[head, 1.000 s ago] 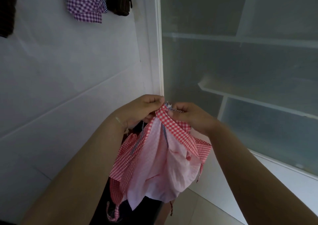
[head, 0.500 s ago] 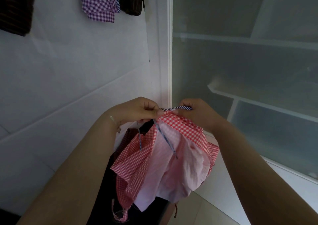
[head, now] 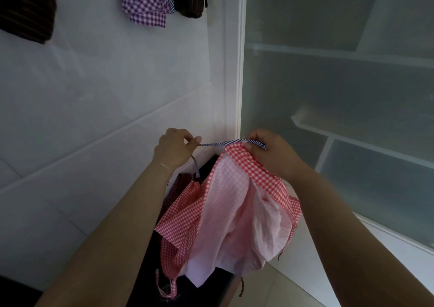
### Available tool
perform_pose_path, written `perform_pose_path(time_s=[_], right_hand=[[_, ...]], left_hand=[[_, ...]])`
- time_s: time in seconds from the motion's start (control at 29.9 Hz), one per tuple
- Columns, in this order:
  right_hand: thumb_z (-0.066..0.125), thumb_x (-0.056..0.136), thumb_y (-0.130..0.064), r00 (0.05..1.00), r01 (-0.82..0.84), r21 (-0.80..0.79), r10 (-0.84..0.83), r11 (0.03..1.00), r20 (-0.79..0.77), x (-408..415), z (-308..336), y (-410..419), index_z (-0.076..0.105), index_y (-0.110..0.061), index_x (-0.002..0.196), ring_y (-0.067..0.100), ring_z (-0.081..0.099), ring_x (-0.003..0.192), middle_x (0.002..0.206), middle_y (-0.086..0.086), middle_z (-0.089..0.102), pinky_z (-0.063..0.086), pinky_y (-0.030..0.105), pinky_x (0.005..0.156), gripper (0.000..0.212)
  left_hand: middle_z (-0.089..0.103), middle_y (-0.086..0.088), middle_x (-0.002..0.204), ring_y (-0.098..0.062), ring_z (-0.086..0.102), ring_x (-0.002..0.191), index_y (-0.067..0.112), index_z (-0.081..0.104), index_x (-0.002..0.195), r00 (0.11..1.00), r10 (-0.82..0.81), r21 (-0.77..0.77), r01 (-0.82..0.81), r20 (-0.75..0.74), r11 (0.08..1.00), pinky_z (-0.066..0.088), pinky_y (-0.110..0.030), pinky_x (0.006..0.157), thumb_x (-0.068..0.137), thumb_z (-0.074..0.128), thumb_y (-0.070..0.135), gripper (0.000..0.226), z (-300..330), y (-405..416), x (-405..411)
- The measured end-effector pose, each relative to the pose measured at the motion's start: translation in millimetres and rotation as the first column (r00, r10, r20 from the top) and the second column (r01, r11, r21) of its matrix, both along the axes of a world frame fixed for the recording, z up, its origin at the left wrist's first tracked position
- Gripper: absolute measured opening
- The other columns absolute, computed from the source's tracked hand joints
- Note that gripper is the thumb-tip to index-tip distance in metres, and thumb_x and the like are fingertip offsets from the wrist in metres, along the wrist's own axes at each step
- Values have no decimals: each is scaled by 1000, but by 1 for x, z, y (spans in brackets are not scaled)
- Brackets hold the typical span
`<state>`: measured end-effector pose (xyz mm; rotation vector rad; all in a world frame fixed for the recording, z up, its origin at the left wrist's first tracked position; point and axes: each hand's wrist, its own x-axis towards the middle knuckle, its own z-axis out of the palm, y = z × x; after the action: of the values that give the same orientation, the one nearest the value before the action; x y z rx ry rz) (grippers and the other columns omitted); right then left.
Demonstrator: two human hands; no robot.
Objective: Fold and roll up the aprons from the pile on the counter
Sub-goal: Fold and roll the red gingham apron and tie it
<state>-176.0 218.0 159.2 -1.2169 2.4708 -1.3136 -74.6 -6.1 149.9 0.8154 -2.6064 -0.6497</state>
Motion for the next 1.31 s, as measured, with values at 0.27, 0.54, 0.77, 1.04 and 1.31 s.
perform_pose_path(time_s=[0.27, 0.54, 0.77, 1.04, 1.31], right_hand=[[49, 99, -30, 999, 5, 31, -4, 1000, -46, 2, -9, -9, 60, -25, 107, 8, 55, 95, 99, -14, 59, 40, 24, 82, 15], [45, 99, -32, 994, -83, 55, 86, 995, -63, 4, -10, -9, 60, -33, 97, 0, 58, 87, 90, -22, 62, 47, 24, 80, 15], [42, 100, -17, 981, -89, 49, 96, 995, -166, 13, -17, -16, 58, -18, 100, 11, 53, 88, 99, 1, 52, 45, 30, 80, 16], [43, 99, -13, 969, -80, 93, 100, 992, -225, 16, -19, -23, 62, -14, 108, 12, 54, 96, 112, 0, 49, 45, 28, 87, 21], [51, 95, -17, 996, -27, -45, 23, 999, -81, 21, -18, -32, 64, -17, 98, 8, 58, 86, 96, -3, 60, 46, 23, 77, 13]], left_hand=[[68, -2, 73, -16, 64, 73, 15, 70, 72, 926, -299, 284, 230, 229, 931, 46, -28, 74, 93, 26, 64, 70, 17, 47, 13], [64, 1, 69, -4, 48, 41, 3, 63, 112, 958, -258, 907, 216, -125, 363, 34, -13, 35, 92, 60, 16, 24, 1, 55, 11], [41, 6, 43, -2, 30, 34, 10, 54, 70, 999, -31, 989, 23, -19, 144, 22, -12, 34, 93, 57, 13, 24, -19, 68, 6], [40, 6, 48, -1, 28, 32, 15, 51, 70, 998, -48, 988, 50, -43, 145, 16, -12, 29, 97, 52, 23, 28, -30, 65, 17], [69, -16, 91, -19, 66, 74, 0, 60, 106, 931, 210, 953, 278, -298, 117, 60, -28, 65, 95, 54, 5, 14, -29, 69, 14]])
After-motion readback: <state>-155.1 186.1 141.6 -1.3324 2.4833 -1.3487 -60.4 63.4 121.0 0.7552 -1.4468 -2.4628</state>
